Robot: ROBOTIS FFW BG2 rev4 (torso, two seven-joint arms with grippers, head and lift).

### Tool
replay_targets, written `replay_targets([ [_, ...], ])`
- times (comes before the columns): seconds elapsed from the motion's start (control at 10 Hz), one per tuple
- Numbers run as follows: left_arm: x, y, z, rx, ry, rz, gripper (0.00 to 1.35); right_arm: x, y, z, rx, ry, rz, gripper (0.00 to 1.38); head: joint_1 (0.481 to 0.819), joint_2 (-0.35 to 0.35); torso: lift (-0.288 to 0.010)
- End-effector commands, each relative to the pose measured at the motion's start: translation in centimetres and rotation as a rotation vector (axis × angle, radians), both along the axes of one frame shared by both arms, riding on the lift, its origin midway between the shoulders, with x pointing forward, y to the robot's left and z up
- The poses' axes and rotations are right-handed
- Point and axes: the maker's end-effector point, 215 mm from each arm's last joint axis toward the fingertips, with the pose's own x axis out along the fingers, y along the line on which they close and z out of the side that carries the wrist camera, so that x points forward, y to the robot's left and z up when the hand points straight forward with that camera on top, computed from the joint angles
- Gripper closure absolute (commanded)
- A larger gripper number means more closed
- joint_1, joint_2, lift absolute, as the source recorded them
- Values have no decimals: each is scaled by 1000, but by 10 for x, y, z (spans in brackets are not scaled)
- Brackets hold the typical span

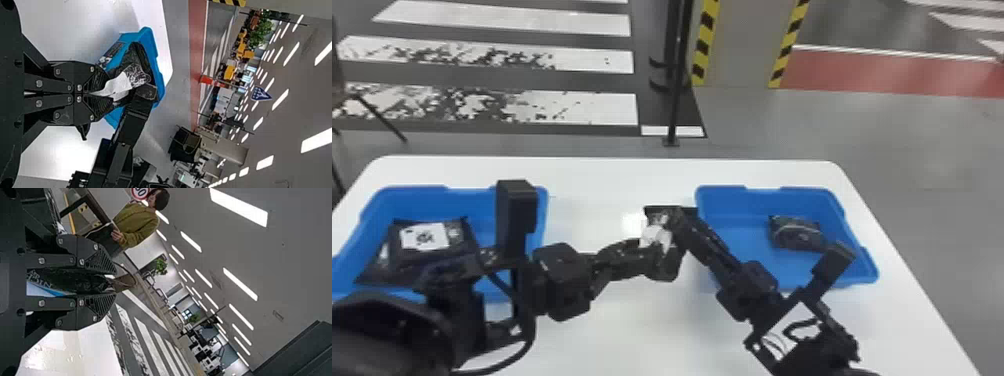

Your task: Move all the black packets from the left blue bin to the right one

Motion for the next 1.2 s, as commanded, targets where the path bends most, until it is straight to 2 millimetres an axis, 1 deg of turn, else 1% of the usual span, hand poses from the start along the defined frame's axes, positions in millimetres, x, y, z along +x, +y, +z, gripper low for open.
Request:
replay_targets([
  [0.0,6,9,-1,6,-2,21,1202,-9,11,-9,37,42,38,1280,695,-112,-140],
  [0.1,9,14,0,5,-4,34,1184,-10,12,-8,54,45,40,1280,695,-92,-140],
  [0.2,12,17,0,-4,-3,50,1150,-6,8,0,77,35,34,1280,695,-79,-140],
  [0.3,11,18,-2,-23,6,62,961,0,-4,5,66,22,14,1280,695,-71,-140],
  [0.4,8,20,-7,-34,32,72,555,10,-21,9,53,6,-16,1280,695,-74,-140],
  [0.5,7,27,-13,-35,46,89,209,20,-41,15,35,-11,-50,1280,695,-82,-140],
  [0.6,4,33,-17,-44,62,103,85,30,-63,17,9,-20,-89,1280,695,-101,-140],
  [0.7,7,44,-15,-62,49,134,119,41,-91,15,-38,-28,-133,1280,695,-120,-140],
  [0.8,9,57,-9,-94,28,172,130,53,-121,13,-87,-31,-182,1280,695,-140,-140],
  [0.9,11,79,0,-105,-10,227,130,63,-142,0,-116,-11,-215,1280,695,-152,-140],
  [1.0,11,104,14,-106,-58,291,131,72,-154,-13,-134,15,-230,1280,695,-166,-140],
  [1.1,7,131,27,-106,-109,369,131,82,-161,-27,-169,36,-241,1277,695,-163,-140],
])
